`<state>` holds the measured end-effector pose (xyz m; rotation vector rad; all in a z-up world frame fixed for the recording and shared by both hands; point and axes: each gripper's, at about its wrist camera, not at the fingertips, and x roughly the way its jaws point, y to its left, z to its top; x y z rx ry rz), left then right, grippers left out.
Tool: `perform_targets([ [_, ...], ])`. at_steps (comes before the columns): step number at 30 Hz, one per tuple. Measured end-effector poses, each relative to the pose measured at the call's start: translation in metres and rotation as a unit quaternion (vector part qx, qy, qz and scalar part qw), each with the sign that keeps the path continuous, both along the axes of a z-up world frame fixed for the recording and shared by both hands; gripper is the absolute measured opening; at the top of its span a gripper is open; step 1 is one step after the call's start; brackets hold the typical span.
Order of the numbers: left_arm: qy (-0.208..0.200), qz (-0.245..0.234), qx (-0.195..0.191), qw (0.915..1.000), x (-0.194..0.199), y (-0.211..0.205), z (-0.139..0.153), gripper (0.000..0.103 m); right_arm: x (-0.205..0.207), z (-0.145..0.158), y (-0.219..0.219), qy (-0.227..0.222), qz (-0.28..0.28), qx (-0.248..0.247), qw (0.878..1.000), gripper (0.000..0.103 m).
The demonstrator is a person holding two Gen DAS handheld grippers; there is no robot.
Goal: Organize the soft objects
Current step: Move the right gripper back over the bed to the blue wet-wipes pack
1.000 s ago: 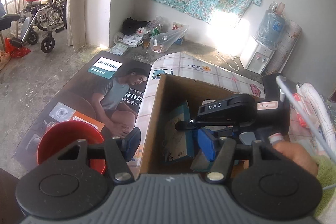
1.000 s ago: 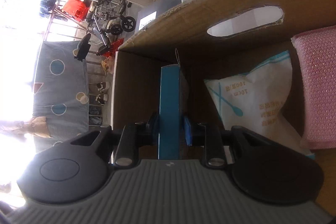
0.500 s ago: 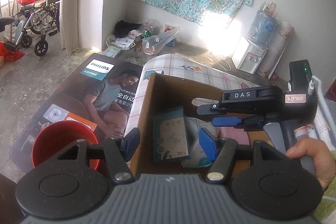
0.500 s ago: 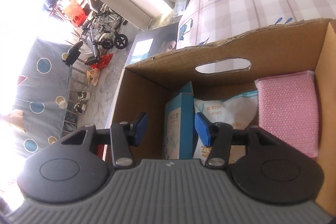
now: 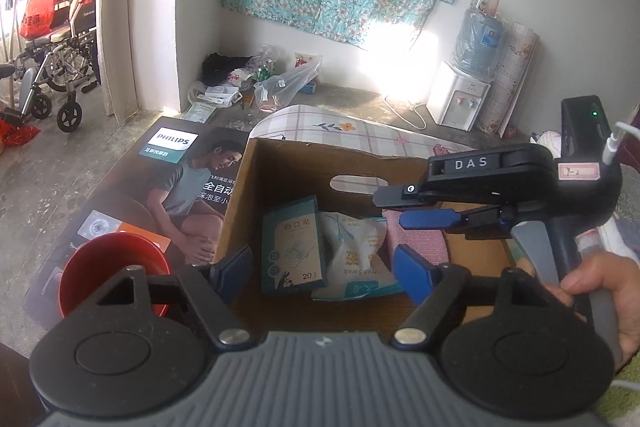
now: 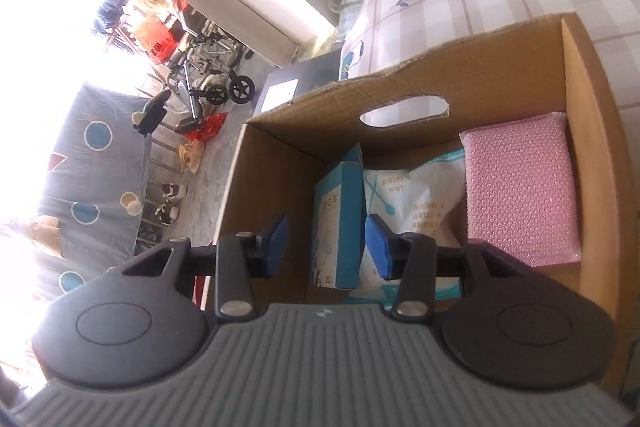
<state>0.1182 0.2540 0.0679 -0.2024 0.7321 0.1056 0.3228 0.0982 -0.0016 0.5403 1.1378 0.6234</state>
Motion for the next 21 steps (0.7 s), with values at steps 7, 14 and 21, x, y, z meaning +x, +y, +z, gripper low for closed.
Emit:
perform_targets([
  [7,-0.032,-0.063,-0.014,0.9974,-0.027,-0.057,0.01,0.084,-0.085,0.054,-0.097,-0.08,-0.039,0.051,0.995,0.047],
  [14,-0.053,-0.138,-0.033,0.9885,-0.05,-0.128,0.009,0.086,-0.18,0.061,-0.201,-0.136,-0.114,0.023,0.984,0.05],
  [21,-0.048,-0.217,-0.038,0.9743,-0.058,-0.202,-0.004,0.086,-0.254,0.055,-0.289,-0.156,-0.189,-0.031,0.969,0.052],
])
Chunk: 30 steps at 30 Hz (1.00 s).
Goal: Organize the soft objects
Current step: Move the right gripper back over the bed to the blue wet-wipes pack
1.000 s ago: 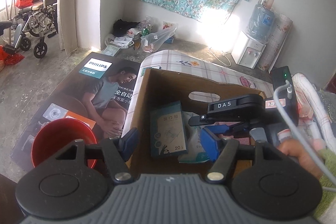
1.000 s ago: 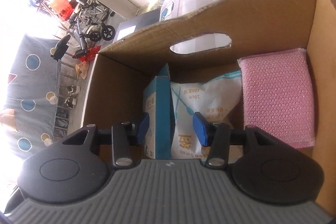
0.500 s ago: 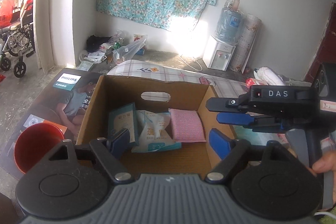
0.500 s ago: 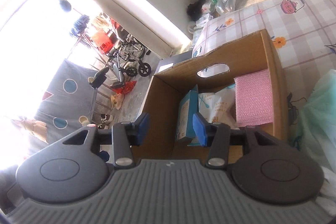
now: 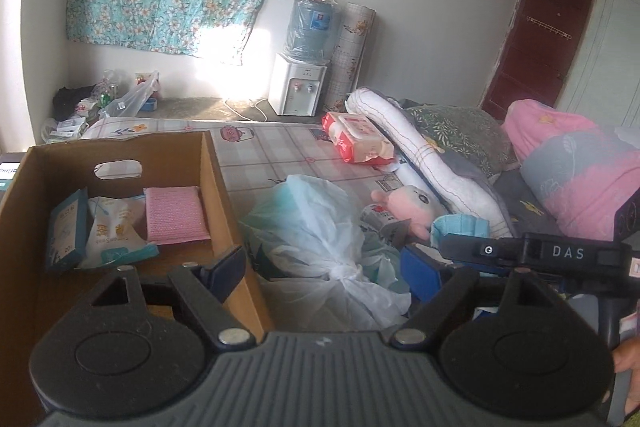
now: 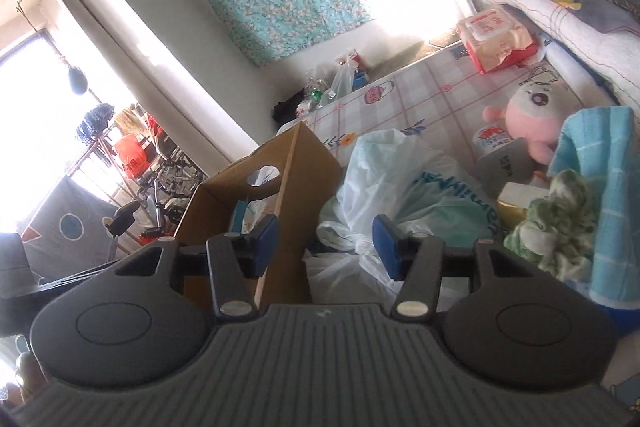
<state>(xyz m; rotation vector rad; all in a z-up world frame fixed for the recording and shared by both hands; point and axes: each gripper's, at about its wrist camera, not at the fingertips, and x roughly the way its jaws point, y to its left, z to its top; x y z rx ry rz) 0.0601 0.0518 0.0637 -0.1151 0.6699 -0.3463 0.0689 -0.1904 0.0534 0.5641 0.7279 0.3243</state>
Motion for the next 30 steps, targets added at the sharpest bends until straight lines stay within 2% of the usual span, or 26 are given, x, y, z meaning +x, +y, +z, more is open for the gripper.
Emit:
perform_targets([
  [8,0.006,-0.096,0.016,0.9953,-0.016,-0.072,-0.032,0.085,-0.07,-0.034,-0.081,0.031,-0.094,0.007,0.995,0.052],
  [10,0.018,-0.12,0.026,0.9923,-0.016,-0.093,-0.043,0.082,-0.083,-0.05,-0.097,0.047,-0.116,0.016,0.992,0.052],
  [14,0.029,-0.152,0.05,0.9866,-0.011,-0.121,-0.062,0.071,-0.097,-0.082,-0.116,0.083,-0.147,0.034,0.985,0.052],
  [21,0.036,-0.228,0.083,0.9693,-0.005,-0.164,-0.094,0.063,-0.09,-0.129,-0.128,0.137,-0.172,0.042,0.975,0.052],
  [27,0.015,-0.264,0.149,0.9529,-0.009,-0.204,-0.12,0.058,-0.075,-0.145,-0.134,0.145,-0.181,0.052,0.971,0.052],
  [30,-0.012,-0.278,0.192,0.9413,-0.013,-0.222,-0.13,0.059,-0.069,-0.153,-0.134,0.149,-0.183,0.06,0.97,0.052],
])
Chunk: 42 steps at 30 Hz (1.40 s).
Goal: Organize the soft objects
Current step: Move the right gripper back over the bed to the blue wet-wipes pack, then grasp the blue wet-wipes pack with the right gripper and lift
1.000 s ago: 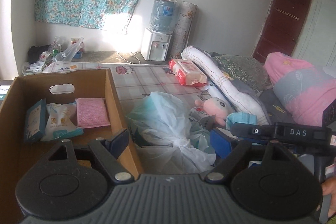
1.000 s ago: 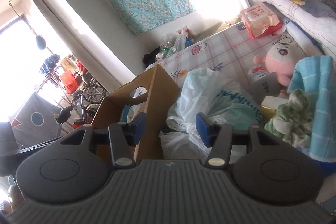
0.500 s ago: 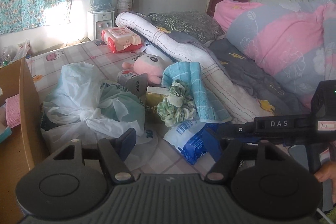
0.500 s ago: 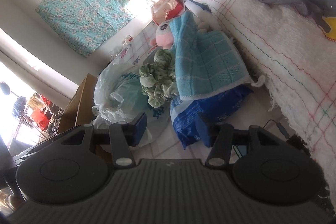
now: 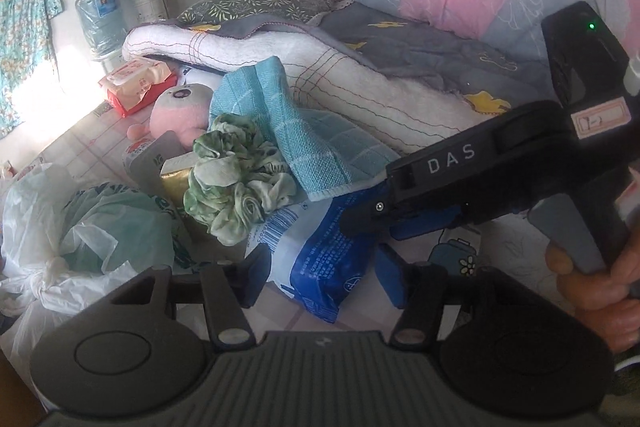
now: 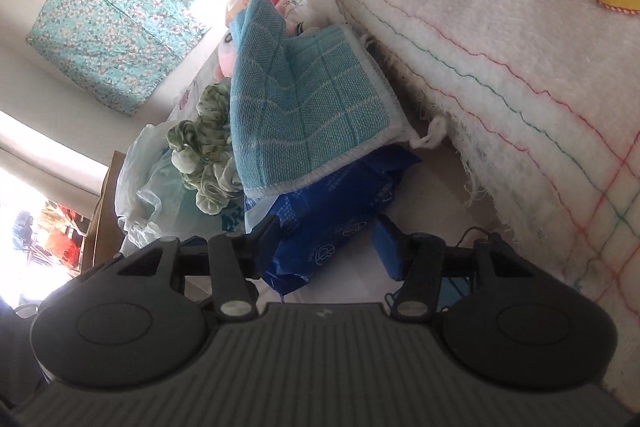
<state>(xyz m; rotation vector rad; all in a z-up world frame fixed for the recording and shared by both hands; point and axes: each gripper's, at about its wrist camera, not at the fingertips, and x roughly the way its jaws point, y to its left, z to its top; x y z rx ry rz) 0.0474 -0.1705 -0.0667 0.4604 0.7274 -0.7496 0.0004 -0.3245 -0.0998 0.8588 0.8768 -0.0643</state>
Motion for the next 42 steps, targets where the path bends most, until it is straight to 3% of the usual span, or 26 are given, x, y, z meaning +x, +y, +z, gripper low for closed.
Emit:
perform_targets([
  [6,-0.017,-0.019,0.063,0.9977,0.0,-0.026,-0.022,0.064,0.006,-0.011,-0.004,-0.005,0.001,0.024,1.0,0.052],
  [15,-0.055,-0.012,0.089,0.9944,0.001,-0.039,-0.034,0.065,0.01,-0.012,-0.005,-0.004,0.007,0.033,0.999,0.052],
  [18,-0.068,-0.011,0.104,0.9921,0.0,-0.042,-0.037,0.061,0.004,-0.013,-0.009,-0.007,0.004,0.039,0.999,0.052],
  [25,-0.043,0.005,0.076,0.9962,0.012,-0.034,-0.031,0.053,-0.005,-0.011,-0.015,-0.01,-0.002,0.036,0.999,0.052],
  [32,0.021,0.011,0.026,0.9994,0.024,-0.016,-0.016,0.051,-0.008,-0.013,-0.018,-0.017,-0.016,0.063,0.998,0.056],
  [42,0.128,0.027,-0.048,0.9902,0.029,0.02,0.0,0.051,-0.017,-0.005,-0.008,-0.028,-0.007,0.074,0.997,0.058],
])
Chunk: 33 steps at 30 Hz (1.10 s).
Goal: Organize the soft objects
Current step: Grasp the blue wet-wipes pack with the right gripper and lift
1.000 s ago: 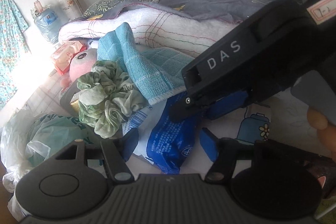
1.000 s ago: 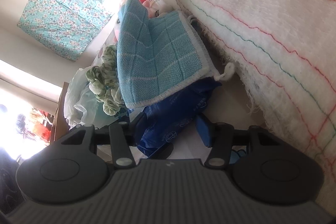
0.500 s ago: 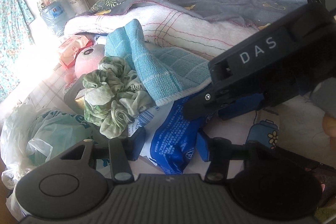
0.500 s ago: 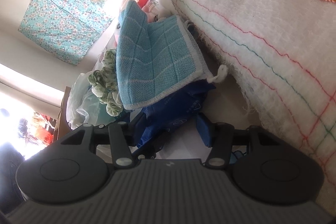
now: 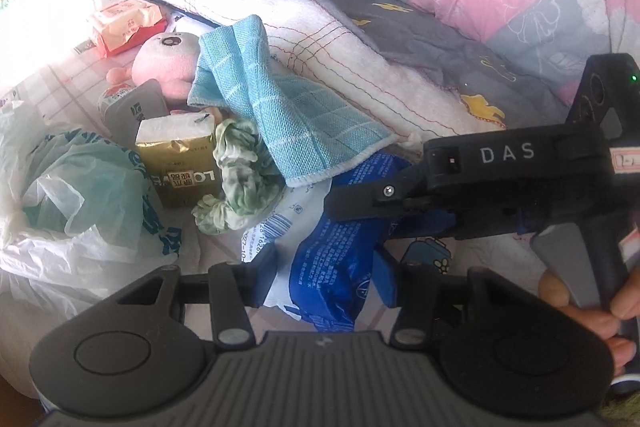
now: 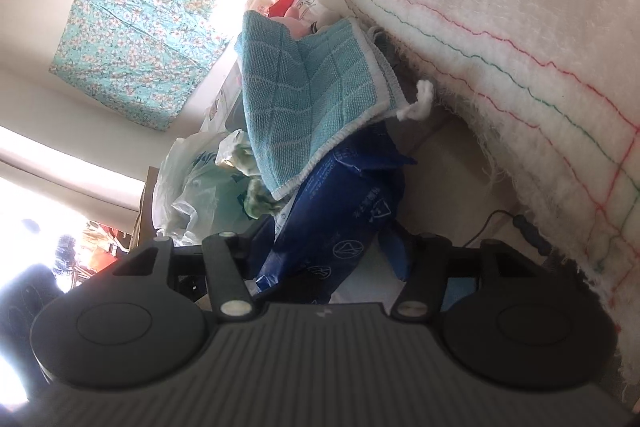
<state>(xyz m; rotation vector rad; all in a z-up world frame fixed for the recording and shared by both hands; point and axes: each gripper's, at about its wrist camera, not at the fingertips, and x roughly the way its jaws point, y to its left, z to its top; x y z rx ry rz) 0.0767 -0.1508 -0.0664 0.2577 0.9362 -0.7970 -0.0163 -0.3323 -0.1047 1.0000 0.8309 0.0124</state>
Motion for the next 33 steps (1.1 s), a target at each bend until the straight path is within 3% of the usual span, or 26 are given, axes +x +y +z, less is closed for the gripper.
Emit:
perform_targets([
  [7,0.067,0.0,-0.046,0.9967,-0.002,0.023,0.009,0.051,-0.012,0.013,0.008,-0.007,0.002,-0.005,1.0,0.058],
  [19,0.116,-0.028,-0.073,0.9902,-0.02,0.028,0.011,0.051,-0.034,0.039,0.012,-0.019,0.013,-0.04,0.999,0.058],
  [25,0.099,-0.019,-0.084,0.9914,-0.022,0.036,0.014,0.054,-0.031,0.044,0.024,-0.03,0.036,-0.021,0.999,0.058],
  [29,0.081,-0.004,-0.063,0.9947,-0.021,0.042,0.011,0.054,-0.017,0.048,0.042,-0.038,0.053,-0.047,0.997,0.058],
  [33,0.052,0.024,-0.033,0.9978,-0.018,0.049,0.008,0.054,-0.003,0.041,0.048,-0.045,0.059,-0.036,0.997,0.058],
])
